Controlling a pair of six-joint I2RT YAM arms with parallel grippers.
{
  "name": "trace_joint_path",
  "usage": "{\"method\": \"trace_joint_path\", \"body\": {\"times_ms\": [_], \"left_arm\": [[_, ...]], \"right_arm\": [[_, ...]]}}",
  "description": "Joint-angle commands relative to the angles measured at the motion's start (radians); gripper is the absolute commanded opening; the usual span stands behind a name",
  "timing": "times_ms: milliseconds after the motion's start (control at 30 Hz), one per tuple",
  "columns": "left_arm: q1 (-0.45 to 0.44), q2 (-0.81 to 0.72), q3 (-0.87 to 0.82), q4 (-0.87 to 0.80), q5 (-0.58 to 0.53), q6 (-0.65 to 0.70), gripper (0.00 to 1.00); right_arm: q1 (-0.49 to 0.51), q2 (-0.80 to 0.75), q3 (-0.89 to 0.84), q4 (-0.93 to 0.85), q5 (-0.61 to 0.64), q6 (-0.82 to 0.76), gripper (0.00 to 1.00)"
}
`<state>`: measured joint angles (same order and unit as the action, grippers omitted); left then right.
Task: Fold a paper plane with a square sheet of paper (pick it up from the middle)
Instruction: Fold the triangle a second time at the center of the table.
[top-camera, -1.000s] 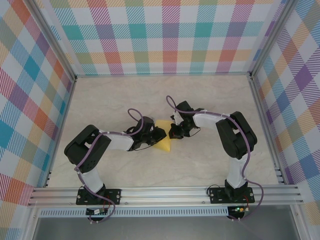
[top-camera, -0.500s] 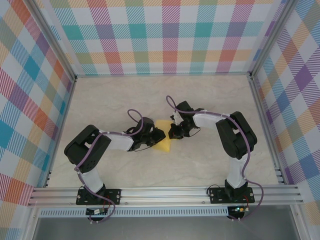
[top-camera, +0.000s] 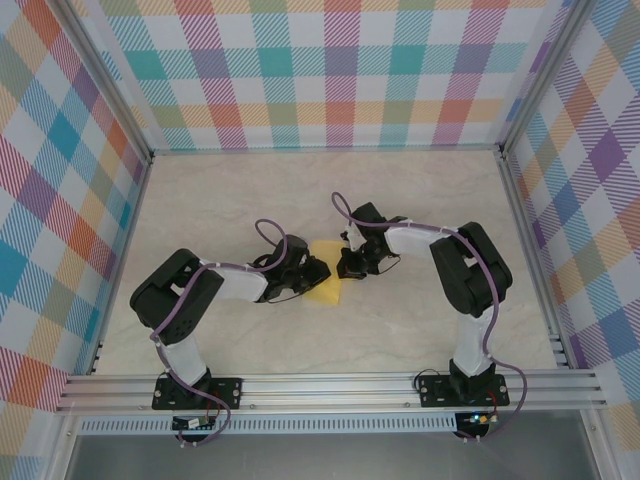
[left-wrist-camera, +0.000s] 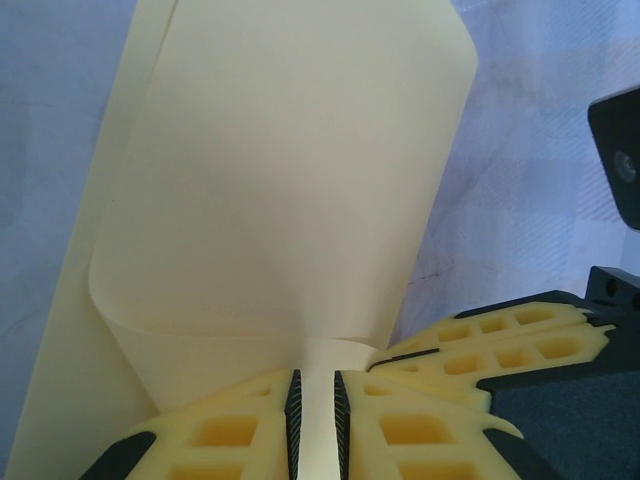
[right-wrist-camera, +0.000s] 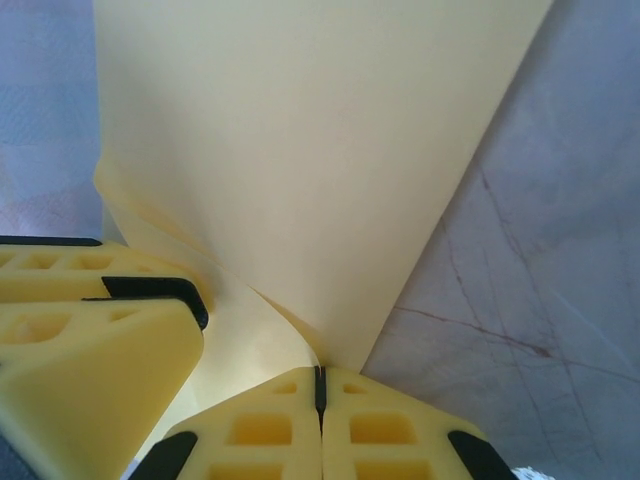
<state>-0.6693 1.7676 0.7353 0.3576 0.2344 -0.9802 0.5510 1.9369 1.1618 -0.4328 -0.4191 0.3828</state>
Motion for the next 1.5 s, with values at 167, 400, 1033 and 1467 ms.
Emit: {"method": "trace_joint_path", "body": {"times_ms": [167, 400, 1033, 1467], "left_arm": [[0.016, 0.025, -0.007, -0.053, -0.017, -0.003, 0.19], [0.015, 0.033, -0.002, -0.065, -0.015, -0.003, 0.19], [0.016, 0.038, -0.004, -0.086, -0.035, -0.018, 0.18], [0.016, 0.039, -0.006, -0.085, -0.038, -0.027, 0.16]], "right_arm": [[0.000, 0.010, 0.027, -0.023, 0.023, 0.006, 0.04], [-0.001, -0.019, 0.029, -0.038, 0.079, 0.017, 0.13], [0.020, -0.127, -0.045, -0.002, -0.021, 0.103, 0.15], [0.026, -0.025, -0.012, 0.018, -0.062, 0.100, 0.11]]}}
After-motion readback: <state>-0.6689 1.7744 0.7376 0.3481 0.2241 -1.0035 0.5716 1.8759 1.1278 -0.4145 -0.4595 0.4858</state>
